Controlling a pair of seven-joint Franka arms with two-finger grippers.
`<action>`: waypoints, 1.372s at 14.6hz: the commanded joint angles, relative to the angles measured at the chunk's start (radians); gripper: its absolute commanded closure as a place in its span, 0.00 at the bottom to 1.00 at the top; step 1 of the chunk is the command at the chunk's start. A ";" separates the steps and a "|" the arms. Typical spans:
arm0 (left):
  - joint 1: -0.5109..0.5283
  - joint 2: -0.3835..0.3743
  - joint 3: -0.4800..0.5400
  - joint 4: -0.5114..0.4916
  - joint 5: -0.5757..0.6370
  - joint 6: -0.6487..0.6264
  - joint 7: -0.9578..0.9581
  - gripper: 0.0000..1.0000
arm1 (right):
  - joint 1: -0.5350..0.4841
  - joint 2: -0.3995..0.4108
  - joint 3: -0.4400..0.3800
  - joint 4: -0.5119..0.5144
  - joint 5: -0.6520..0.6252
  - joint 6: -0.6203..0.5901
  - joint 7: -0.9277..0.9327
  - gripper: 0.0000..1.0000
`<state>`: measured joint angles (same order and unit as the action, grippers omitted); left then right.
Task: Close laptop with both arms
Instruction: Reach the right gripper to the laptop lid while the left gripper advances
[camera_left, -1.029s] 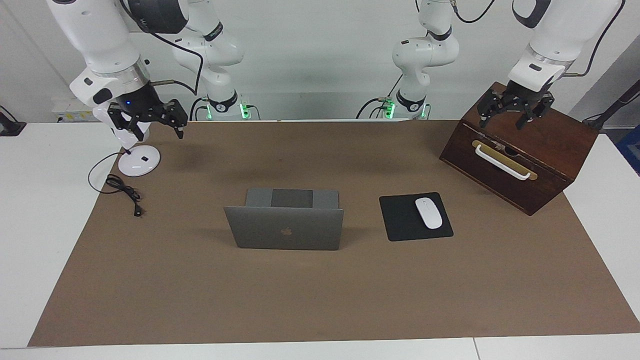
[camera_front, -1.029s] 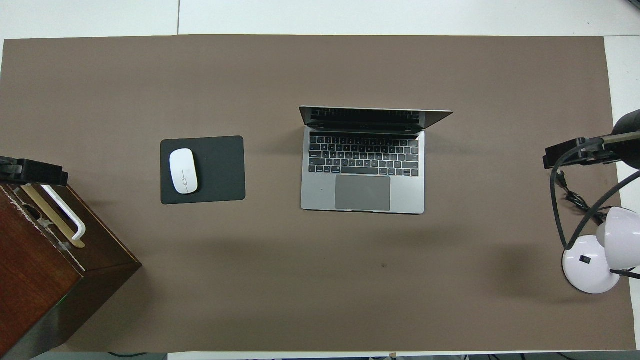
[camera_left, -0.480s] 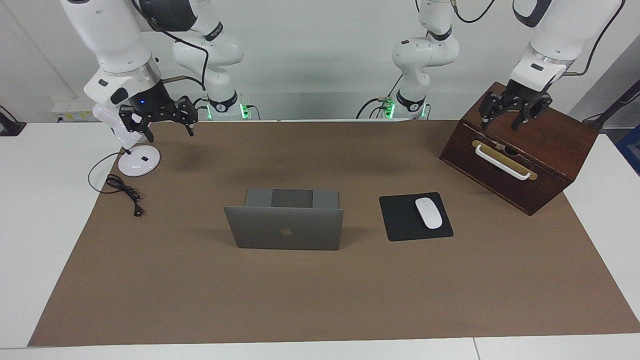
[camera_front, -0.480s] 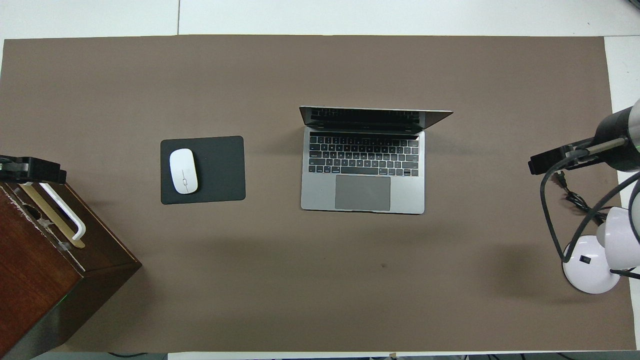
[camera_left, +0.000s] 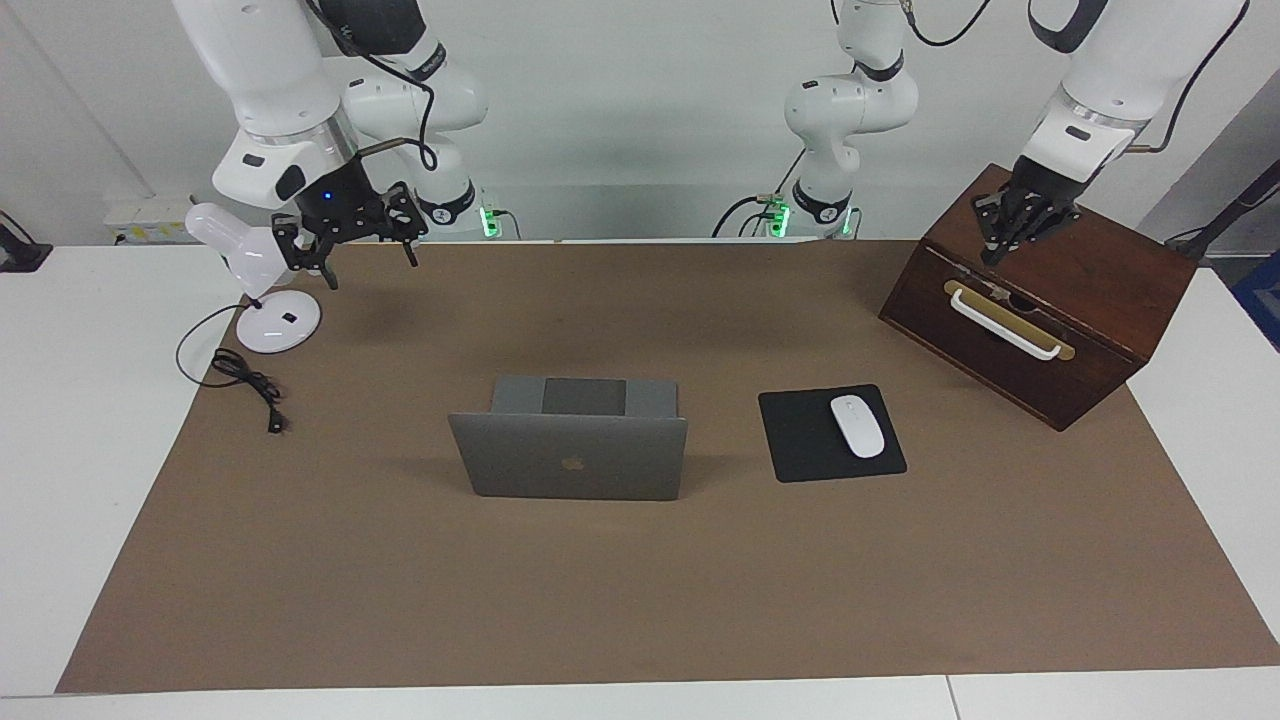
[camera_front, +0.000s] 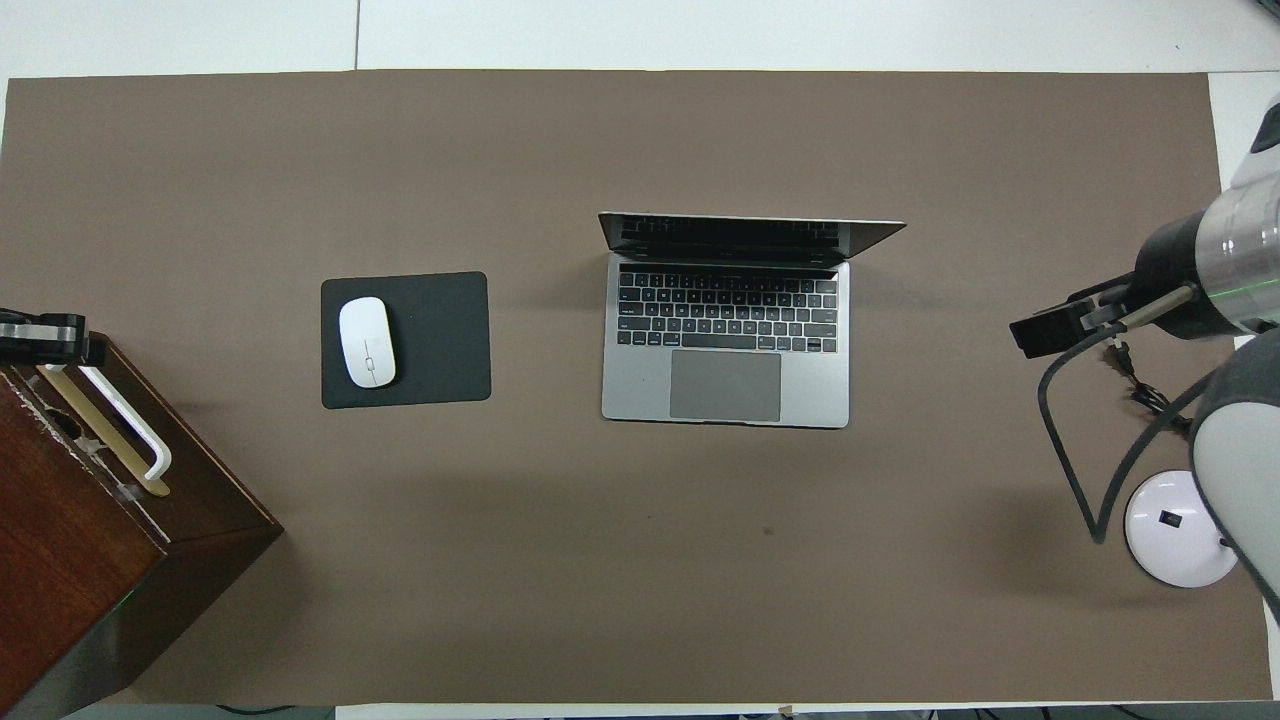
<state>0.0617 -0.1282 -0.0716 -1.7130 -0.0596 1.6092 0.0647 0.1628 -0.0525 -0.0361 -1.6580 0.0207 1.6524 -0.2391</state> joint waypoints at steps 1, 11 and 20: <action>-0.002 0.001 0.001 -0.003 -0.019 0.053 -0.002 1.00 | -0.003 0.008 0.007 -0.025 0.028 0.072 -0.049 0.00; -0.169 -0.217 -0.005 -0.535 -0.134 0.691 -0.005 1.00 | -0.006 0.180 0.064 0.147 0.084 0.144 -0.068 0.00; -0.408 -0.220 -0.004 -0.770 -0.137 1.116 -0.009 1.00 | -0.005 0.310 0.110 0.188 0.156 0.271 -0.052 0.00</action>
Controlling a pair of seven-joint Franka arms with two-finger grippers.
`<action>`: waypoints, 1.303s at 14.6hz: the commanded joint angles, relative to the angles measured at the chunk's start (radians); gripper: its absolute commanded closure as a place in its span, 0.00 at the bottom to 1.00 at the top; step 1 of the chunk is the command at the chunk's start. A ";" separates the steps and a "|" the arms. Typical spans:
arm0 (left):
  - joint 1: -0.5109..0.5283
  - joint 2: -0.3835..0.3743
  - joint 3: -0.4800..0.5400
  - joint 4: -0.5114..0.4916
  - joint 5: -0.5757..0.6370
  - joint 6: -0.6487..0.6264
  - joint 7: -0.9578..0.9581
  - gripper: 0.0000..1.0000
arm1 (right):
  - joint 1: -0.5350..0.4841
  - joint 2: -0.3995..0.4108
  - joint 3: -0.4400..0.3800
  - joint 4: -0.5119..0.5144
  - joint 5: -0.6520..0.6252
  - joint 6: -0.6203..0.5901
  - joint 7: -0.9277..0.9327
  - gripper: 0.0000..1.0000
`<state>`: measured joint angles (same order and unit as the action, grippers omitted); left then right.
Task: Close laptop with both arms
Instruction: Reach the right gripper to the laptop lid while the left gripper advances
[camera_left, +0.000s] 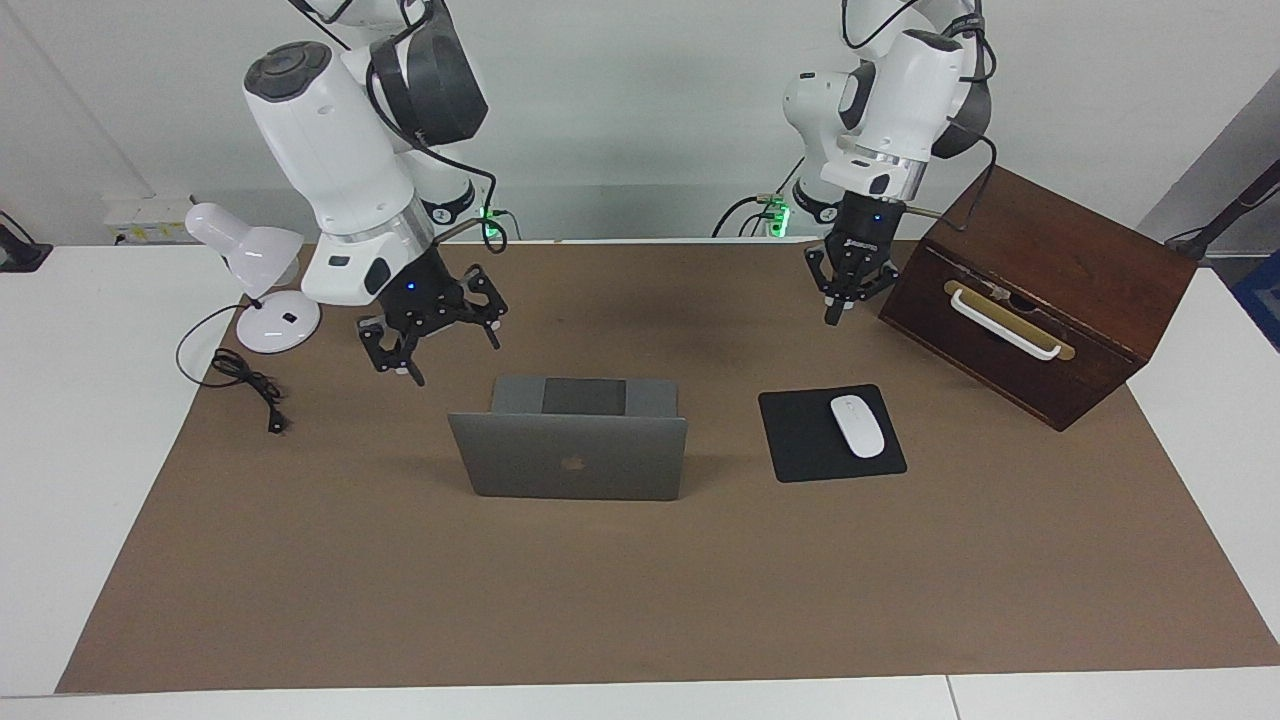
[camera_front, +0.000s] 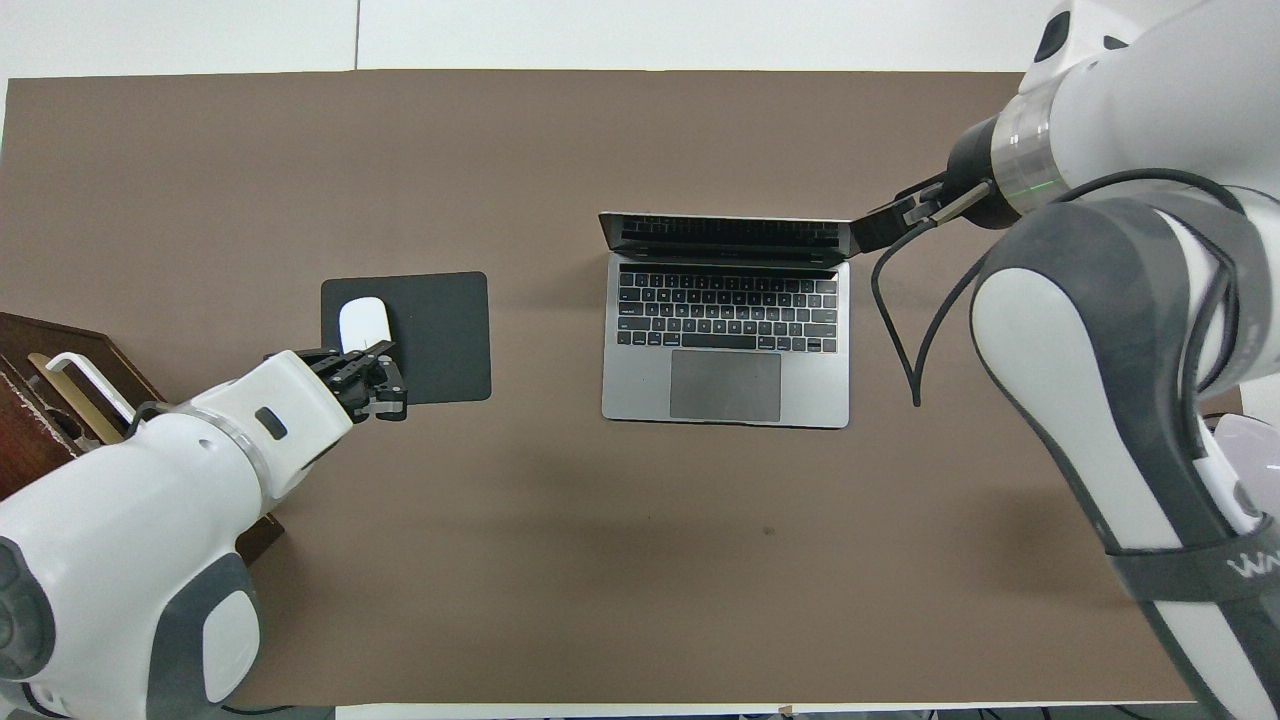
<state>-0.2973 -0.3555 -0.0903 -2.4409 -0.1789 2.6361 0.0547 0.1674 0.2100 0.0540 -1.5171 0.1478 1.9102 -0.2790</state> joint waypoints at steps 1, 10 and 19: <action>-0.074 0.035 0.015 -0.053 -0.017 0.150 0.001 1.00 | -0.011 0.060 0.027 0.054 0.029 0.026 -0.012 0.00; -0.267 0.343 0.015 -0.086 -0.017 0.590 -0.018 1.00 | -0.009 0.147 0.033 0.146 0.097 0.032 0.050 0.00; -0.391 0.570 0.015 -0.052 -0.017 0.864 -0.024 1.00 | 0.007 0.261 0.040 0.266 0.144 0.058 0.115 1.00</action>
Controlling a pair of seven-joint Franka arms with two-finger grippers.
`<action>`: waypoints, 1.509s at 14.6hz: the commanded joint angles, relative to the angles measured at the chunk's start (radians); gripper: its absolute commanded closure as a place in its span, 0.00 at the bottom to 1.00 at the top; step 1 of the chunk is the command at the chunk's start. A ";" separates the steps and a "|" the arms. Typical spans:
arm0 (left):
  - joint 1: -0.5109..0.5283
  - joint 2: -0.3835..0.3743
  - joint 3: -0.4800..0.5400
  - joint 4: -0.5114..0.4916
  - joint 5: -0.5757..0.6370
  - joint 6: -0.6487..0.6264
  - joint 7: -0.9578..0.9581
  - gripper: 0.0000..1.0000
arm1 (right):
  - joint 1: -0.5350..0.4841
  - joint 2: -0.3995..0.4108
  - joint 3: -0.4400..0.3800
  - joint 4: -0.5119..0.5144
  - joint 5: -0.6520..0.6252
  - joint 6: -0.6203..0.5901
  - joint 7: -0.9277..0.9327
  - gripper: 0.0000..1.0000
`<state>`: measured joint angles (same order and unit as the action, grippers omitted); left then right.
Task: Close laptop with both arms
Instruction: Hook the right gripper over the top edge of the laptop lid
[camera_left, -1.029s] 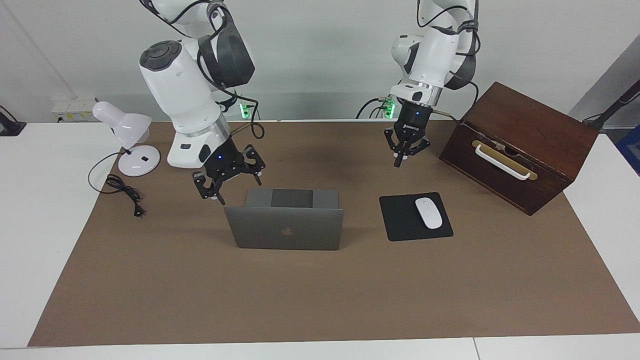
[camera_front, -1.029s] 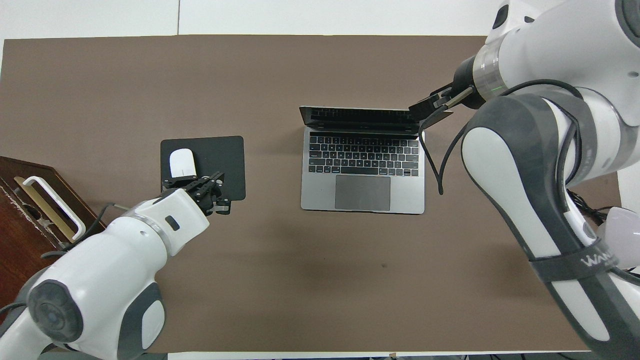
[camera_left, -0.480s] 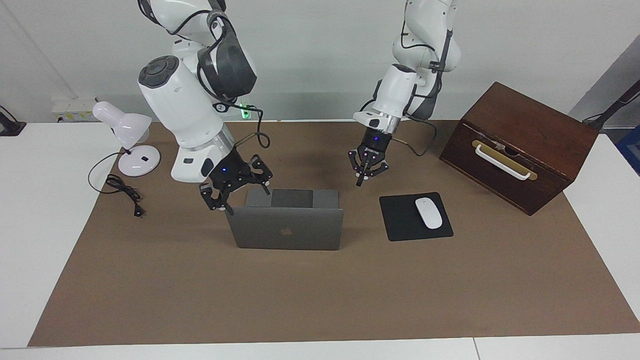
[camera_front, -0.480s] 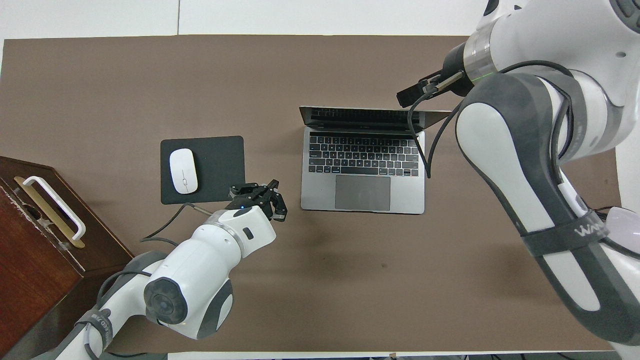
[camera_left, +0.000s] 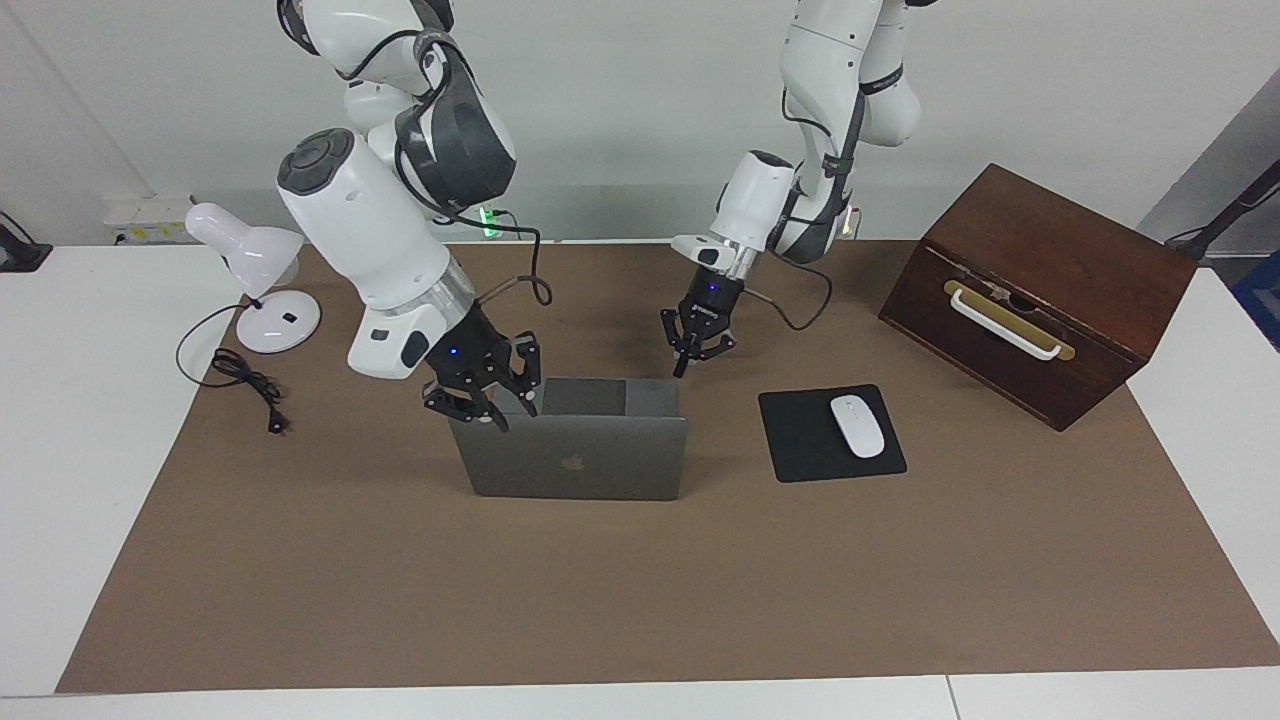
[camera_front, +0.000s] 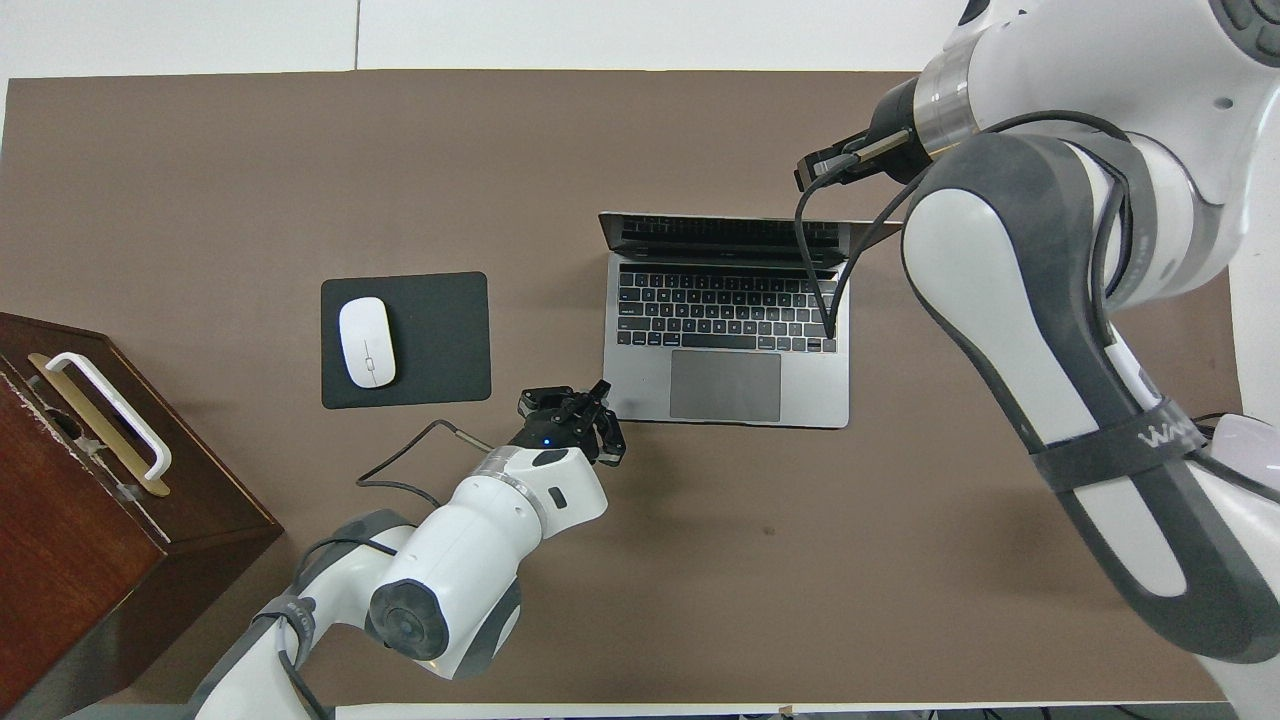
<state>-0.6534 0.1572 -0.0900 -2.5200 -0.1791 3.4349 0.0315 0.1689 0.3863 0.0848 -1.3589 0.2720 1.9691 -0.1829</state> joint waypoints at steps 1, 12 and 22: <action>-0.040 0.073 0.015 0.042 -0.017 0.069 -0.001 1.00 | 0.009 0.118 0.010 0.148 0.019 -0.001 0.034 1.00; -0.057 0.143 0.019 0.070 -0.014 0.070 0.018 1.00 | 0.029 0.247 0.015 0.247 0.020 0.008 0.062 1.00; -0.051 0.160 0.021 0.061 -0.013 0.070 0.085 1.00 | 0.040 0.233 0.013 0.208 0.019 -0.015 0.068 1.00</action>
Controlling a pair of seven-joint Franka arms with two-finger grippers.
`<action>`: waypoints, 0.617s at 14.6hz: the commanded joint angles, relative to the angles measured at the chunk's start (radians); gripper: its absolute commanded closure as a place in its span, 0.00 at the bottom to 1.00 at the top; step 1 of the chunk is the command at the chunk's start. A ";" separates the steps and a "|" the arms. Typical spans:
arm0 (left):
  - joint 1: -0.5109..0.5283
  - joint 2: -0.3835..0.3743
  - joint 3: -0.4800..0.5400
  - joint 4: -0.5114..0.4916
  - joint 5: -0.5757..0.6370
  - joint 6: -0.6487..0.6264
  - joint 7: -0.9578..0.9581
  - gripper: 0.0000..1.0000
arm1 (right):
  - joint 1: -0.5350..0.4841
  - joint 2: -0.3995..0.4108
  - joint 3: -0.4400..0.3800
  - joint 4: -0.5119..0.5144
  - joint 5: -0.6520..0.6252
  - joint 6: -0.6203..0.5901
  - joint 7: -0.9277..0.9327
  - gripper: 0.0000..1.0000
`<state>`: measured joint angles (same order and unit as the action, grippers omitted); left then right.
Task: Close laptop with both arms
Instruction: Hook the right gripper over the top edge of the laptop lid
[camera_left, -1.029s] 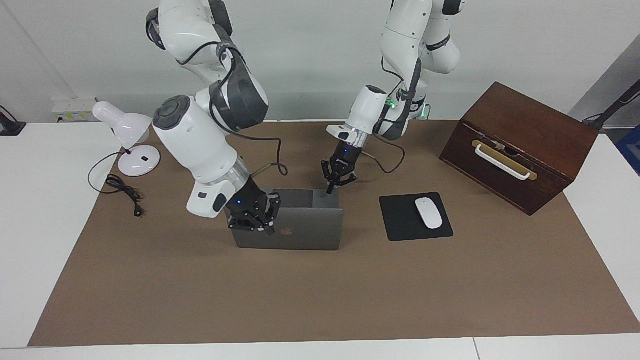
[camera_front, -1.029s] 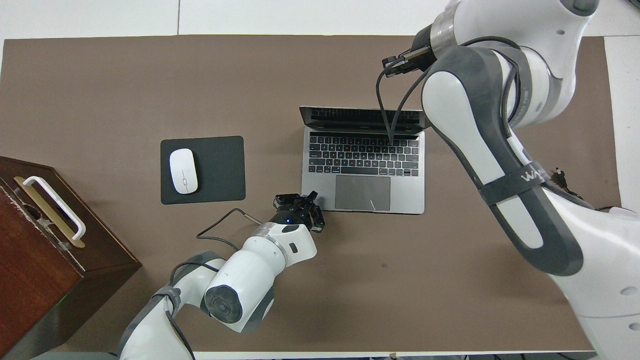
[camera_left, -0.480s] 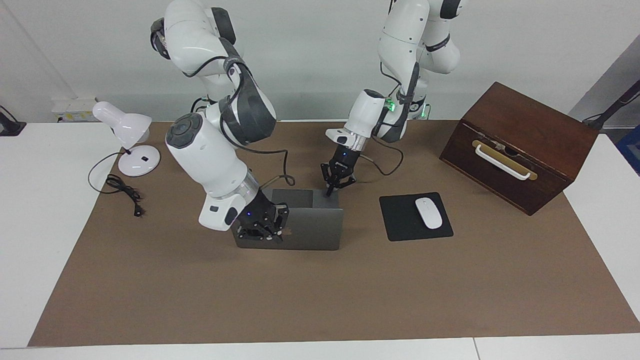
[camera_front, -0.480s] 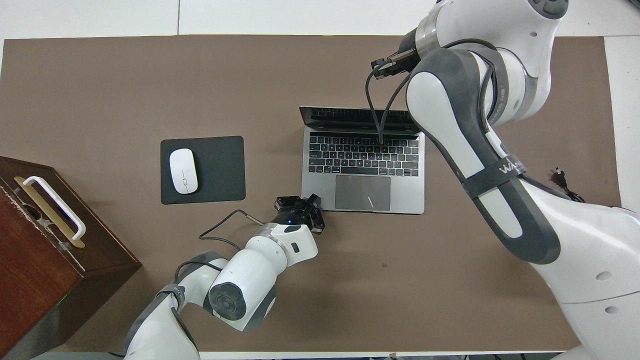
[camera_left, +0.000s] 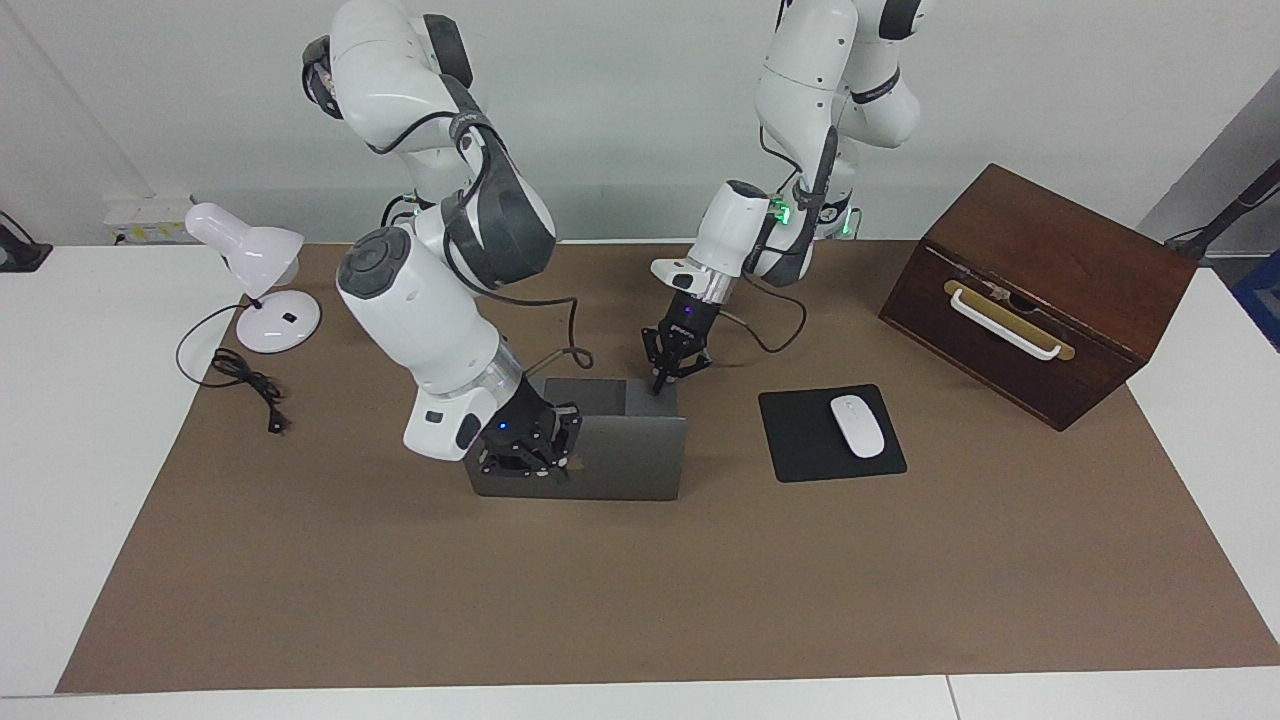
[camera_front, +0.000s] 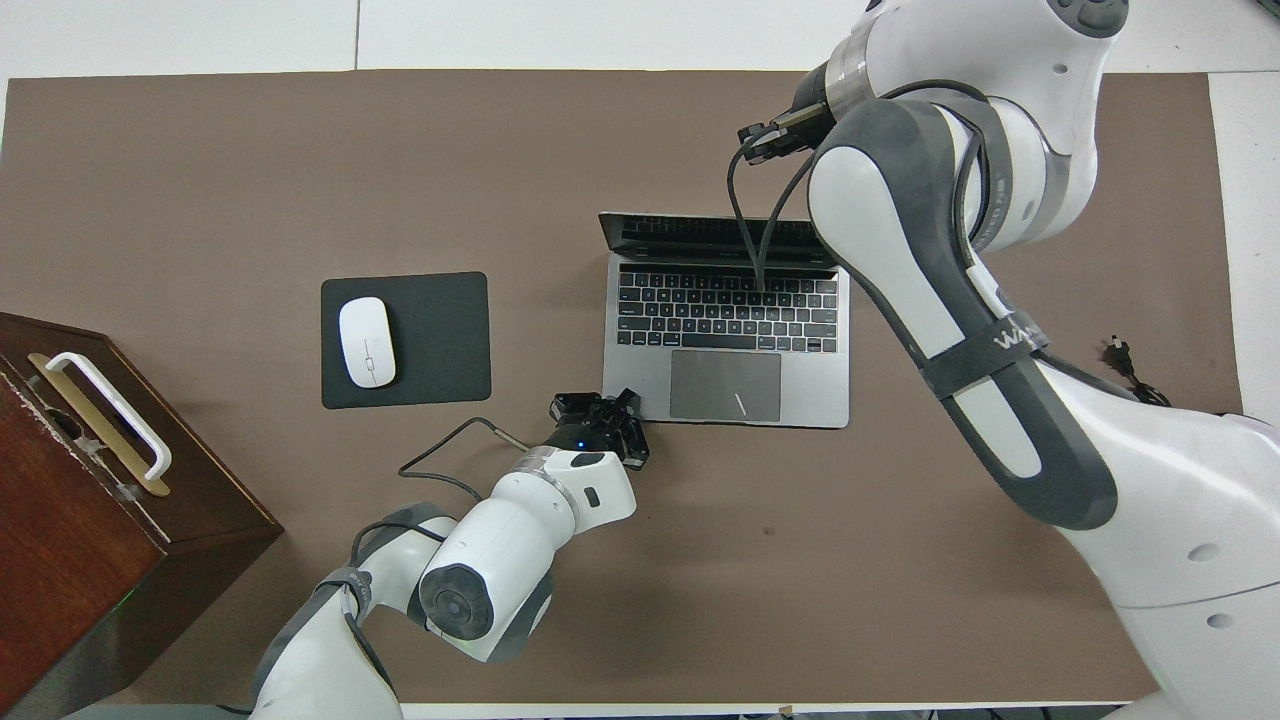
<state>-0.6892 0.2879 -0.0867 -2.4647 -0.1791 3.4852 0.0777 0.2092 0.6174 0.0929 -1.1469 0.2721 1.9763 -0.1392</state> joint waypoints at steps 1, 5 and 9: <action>-0.012 0.034 0.018 0.007 -0.008 0.020 0.040 1.00 | -0.001 -0.001 0.005 -0.020 0.018 -0.031 0.038 1.00; -0.007 0.054 0.018 0.012 -0.004 0.020 0.040 1.00 | -0.001 -0.021 0.005 -0.065 0.015 -0.040 0.046 1.00; -0.009 0.073 0.018 0.015 -0.003 0.020 0.040 1.00 | -0.001 -0.056 0.005 -0.134 0.015 -0.047 0.046 1.00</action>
<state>-0.6893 0.2901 -0.0868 -2.4647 -0.1789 3.4893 0.0946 0.2148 0.6102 0.0930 -1.2083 0.2721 1.9350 -0.1086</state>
